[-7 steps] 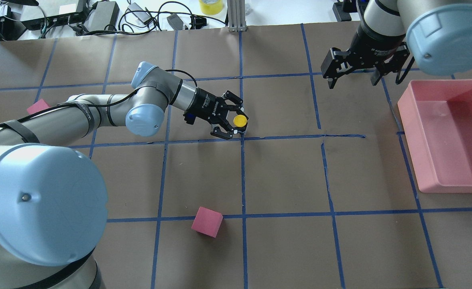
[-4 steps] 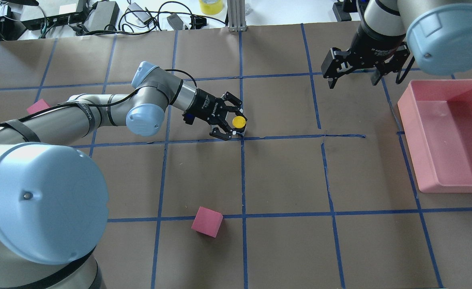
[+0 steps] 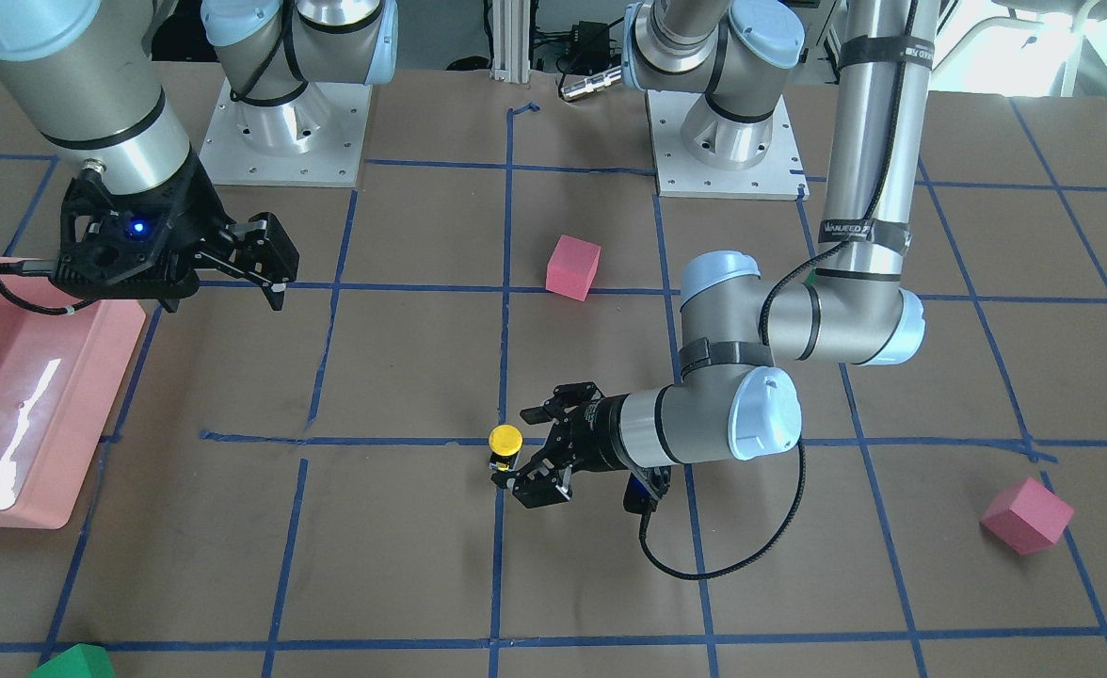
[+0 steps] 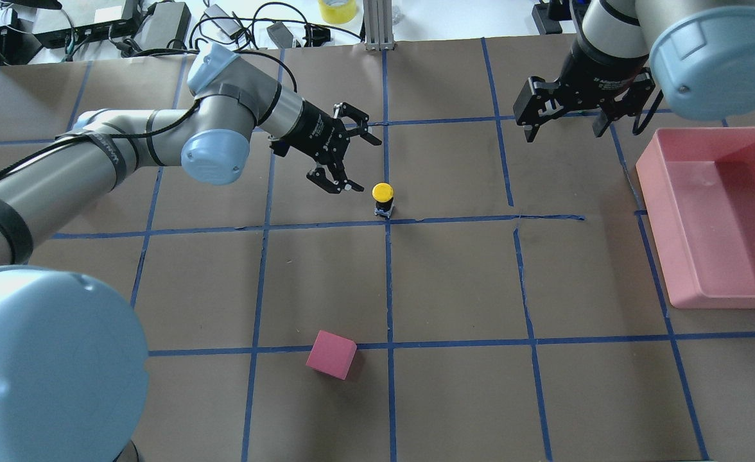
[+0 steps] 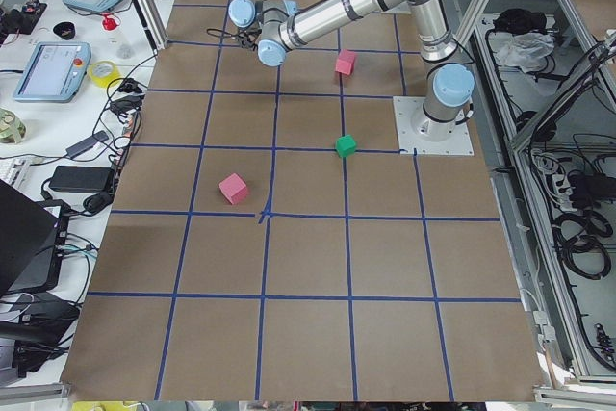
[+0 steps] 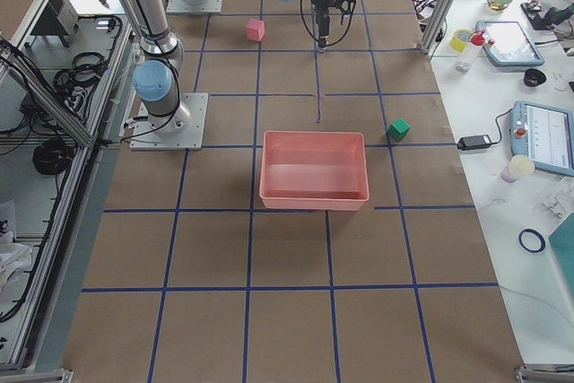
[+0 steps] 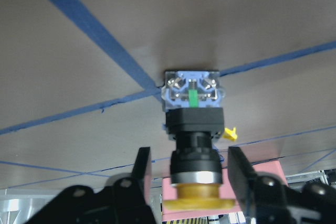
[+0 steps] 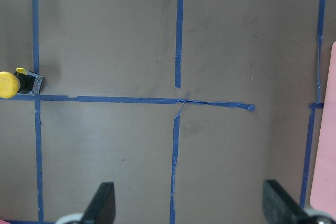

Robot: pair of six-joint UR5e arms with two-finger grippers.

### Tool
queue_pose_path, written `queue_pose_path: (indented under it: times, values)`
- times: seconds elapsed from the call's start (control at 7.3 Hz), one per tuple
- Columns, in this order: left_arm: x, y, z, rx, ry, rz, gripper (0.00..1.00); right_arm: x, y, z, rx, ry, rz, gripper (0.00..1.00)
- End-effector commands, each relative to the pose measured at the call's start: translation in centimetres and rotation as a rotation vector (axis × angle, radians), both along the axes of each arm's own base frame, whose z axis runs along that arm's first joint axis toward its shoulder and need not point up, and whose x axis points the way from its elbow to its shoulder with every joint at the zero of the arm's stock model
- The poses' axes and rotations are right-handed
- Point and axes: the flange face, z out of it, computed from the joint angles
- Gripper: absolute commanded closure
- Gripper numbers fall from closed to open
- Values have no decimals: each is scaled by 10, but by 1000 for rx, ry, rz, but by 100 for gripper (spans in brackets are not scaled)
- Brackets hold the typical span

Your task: Align button upright

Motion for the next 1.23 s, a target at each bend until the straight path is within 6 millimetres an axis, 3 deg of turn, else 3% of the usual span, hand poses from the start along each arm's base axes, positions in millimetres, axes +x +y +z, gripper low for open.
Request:
queue_pose_path:
  times: [0.0,0.27,0.55,0.82,1.1]
  values:
    - [7,25,109,-118,-129,-28,0,0,0,0,0,0,0,0]
    - [17,70,196,-260,-229,-135,0,0,0,0,0,0,0,0]
    - [25,105,255,-420,-301,-289,0,0,0,0,0,0,0,0]
    - [54,123,266,-602,-560,-721,0,1,0,0,0,0,3,0]
    - [68,137,266,-674,-667,-1093,0,0,0,0,0,0,1,0]
